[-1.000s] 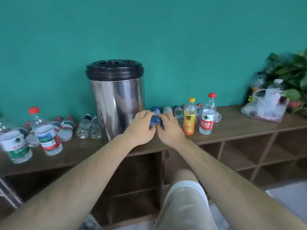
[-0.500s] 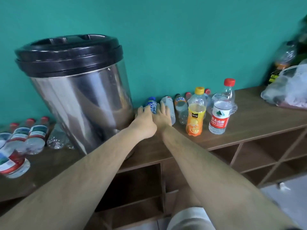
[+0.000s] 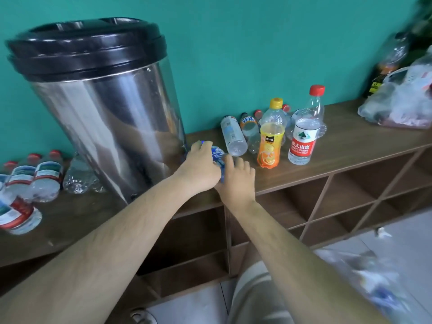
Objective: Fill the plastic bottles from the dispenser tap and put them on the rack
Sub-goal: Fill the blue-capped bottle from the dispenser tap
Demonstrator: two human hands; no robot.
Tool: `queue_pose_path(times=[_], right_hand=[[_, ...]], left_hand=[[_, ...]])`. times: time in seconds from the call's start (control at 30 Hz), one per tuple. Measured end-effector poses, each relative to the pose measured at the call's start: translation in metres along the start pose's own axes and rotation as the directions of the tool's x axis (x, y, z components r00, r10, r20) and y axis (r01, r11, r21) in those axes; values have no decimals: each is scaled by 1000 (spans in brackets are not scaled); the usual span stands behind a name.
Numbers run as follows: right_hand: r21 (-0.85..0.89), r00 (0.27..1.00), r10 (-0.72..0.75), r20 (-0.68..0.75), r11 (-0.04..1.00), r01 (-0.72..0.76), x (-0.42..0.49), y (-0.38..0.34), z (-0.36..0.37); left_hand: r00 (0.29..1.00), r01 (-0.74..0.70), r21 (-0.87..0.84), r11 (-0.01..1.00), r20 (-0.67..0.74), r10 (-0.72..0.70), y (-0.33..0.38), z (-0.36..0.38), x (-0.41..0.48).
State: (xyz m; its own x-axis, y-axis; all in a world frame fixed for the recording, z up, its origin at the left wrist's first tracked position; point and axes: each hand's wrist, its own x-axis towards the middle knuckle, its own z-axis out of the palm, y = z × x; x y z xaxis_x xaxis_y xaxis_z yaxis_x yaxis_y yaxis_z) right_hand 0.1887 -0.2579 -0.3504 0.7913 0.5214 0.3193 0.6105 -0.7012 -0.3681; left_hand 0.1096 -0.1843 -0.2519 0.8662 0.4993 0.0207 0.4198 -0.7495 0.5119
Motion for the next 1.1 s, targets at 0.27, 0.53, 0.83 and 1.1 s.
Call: queue_pose_path(times=[0.27,0.53,0.83,1.1], right_hand=[[590,946,222,-238,807,-41,-127,11,-43],[728,975,-130,-178,650,219,-215,8,-37],[398,999,43,-5,917,-38,-200,7,-32],[100,933,144,329,977,-186,-194,-9,-4]], left_hand=[[1000,8,-310,951,-8,-11,-8,41,-92],[984,15,-836,548,-86,-159,-32,54,-154],[990,-94,-119,989,-115,80,-109,81,-203],[978,-145,235,961,-112,175,-146,107,-217]])
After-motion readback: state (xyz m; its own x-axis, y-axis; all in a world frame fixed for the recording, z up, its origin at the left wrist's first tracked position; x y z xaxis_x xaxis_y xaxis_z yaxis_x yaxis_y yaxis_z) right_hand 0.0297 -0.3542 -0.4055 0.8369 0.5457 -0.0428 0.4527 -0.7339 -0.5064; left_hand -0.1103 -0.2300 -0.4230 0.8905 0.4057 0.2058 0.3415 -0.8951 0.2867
